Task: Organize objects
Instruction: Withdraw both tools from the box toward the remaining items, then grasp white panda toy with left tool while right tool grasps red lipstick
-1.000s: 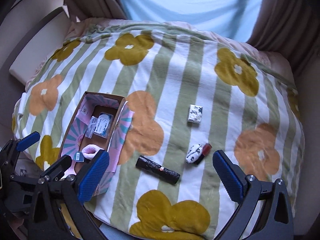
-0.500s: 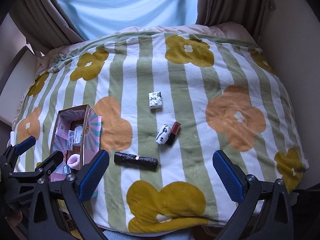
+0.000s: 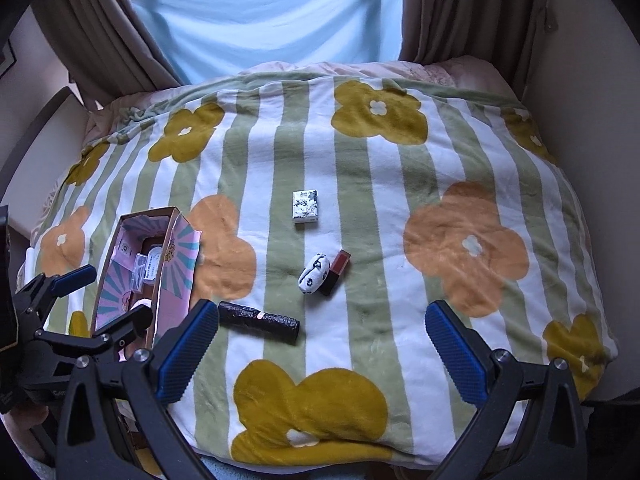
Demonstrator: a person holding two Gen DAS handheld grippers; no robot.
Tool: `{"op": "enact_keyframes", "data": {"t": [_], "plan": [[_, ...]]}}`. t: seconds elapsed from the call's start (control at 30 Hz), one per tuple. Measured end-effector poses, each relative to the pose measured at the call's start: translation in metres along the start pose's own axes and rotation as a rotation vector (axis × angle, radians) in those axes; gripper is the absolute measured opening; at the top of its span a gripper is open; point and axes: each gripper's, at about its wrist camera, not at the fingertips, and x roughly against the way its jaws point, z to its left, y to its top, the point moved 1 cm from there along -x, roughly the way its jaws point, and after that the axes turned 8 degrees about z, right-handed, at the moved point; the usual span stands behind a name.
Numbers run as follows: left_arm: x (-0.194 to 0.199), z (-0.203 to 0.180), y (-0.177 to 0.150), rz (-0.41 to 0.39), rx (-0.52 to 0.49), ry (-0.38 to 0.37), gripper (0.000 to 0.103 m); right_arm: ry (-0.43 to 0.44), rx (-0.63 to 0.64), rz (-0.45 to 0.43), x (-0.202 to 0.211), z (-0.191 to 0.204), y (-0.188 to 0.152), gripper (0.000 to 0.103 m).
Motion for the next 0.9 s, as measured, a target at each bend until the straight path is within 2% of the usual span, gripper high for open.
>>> {"op": "enact_keyframes", "data": {"t": [0.2,0.37,0.53,0.63,0.9], "plan": [[-0.019,-0.017,0.020,0.024,-0.060,-0.029,0.103,0.017,0.201,-0.023,-0.009,-0.013,0.006,0.103],[-0.055,-0.037,0.039,0.061,-0.113,-0.054,0.103,0.068,0.372,-0.005,-0.046,-0.030,0.008,0.103],[-0.122,-0.051,0.052,0.123,-0.143,-0.089,0.103,0.117,0.554,0.005,-0.115,-0.039,0.004,0.103],[-0.166,-0.058,0.059,0.146,-0.159,-0.104,0.097,0.144,0.634,0.004,-0.159,-0.041,0.000,0.103],[-0.256,-0.061,0.068,0.216,-0.145,-0.150,0.082,0.189,0.738,0.040,-0.264,-0.040,0.010,0.102]]}}
